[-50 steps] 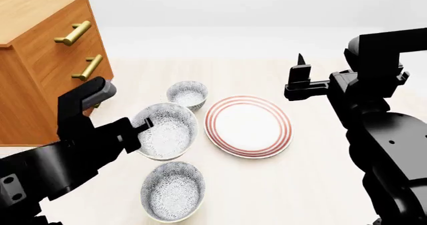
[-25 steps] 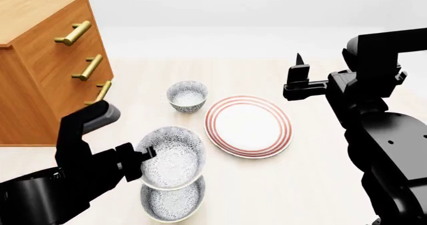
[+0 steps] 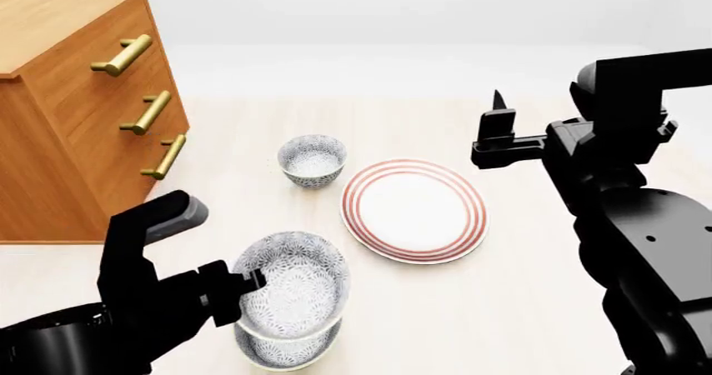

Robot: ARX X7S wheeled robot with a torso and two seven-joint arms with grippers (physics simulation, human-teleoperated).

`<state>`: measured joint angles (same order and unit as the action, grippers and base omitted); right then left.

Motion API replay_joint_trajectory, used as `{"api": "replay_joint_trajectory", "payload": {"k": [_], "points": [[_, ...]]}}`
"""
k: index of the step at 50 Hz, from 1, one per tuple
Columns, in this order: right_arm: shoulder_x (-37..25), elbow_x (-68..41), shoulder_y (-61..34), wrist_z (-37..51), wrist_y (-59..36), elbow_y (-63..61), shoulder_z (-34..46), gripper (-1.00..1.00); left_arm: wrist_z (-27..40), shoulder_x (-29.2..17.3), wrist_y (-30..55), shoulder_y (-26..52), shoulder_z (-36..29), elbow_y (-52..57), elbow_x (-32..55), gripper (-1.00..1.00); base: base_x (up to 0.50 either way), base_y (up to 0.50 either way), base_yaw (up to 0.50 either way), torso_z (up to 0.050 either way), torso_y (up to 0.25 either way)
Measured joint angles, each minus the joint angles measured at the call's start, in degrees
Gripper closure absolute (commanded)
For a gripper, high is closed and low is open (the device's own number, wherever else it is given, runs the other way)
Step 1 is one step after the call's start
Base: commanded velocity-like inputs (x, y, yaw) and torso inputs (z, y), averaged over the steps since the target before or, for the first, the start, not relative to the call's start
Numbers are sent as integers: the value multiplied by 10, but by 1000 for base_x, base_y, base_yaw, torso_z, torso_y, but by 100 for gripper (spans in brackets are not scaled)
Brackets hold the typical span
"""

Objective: Stack the bowl in the middle on the bowl at the back.

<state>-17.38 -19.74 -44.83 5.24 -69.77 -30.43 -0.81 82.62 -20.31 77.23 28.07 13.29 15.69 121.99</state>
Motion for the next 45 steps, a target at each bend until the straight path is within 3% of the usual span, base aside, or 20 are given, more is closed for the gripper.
{"api": "replay_joint_trajectory", "payload": {"k": [45], "points": [[-3,-10,3,7,2,1,4,-100,-74,-11,-1,-49,2,17,-93,100,0,0,0,0,0]]}}
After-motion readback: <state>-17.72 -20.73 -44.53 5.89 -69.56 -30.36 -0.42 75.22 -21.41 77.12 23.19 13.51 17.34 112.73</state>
